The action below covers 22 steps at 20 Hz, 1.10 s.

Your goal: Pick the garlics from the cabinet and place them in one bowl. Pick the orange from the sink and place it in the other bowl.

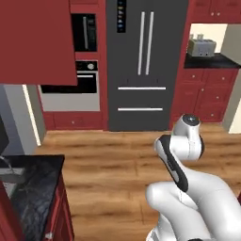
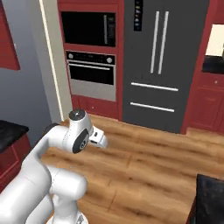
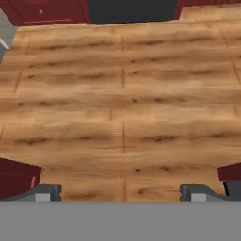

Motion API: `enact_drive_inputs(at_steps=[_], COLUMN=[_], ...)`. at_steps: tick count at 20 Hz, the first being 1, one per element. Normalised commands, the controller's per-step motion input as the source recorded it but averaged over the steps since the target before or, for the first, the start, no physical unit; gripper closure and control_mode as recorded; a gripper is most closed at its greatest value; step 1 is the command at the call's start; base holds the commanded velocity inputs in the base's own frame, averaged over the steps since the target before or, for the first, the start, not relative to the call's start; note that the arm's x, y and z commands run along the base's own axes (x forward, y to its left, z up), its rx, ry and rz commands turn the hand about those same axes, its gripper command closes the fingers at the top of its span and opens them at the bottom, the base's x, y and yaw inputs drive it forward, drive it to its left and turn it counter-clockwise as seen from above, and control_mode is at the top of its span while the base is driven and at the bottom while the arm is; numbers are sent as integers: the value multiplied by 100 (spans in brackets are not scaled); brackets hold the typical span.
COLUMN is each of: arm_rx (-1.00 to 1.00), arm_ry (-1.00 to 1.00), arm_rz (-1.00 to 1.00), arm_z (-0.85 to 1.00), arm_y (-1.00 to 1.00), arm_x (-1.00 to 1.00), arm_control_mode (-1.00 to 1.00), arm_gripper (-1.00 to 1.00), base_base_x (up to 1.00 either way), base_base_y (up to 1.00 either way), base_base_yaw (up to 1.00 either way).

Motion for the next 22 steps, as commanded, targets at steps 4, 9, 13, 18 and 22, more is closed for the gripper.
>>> enact_drive_inputs(at_steps=[4,9,13,18,22], arm_rx=[0,0,0,0,0], arm_ry=[0,0,0,0,0], arm_rz=[0,0,0,0,0], arm_z=[0,0,0,0,0], arm_y=[0,0,0,0,0], arm_x=[0,0,0,0,0], arm_control_mode=[100,100,100,100,100], arm_gripper=[-100,-100,-100,-100,-100], base_base_x=[-15,-30,-43,-44,-28], base_base_y=[-4,-10,-11,-17,-12], base_base_yaw=[66,65,65,63,61])
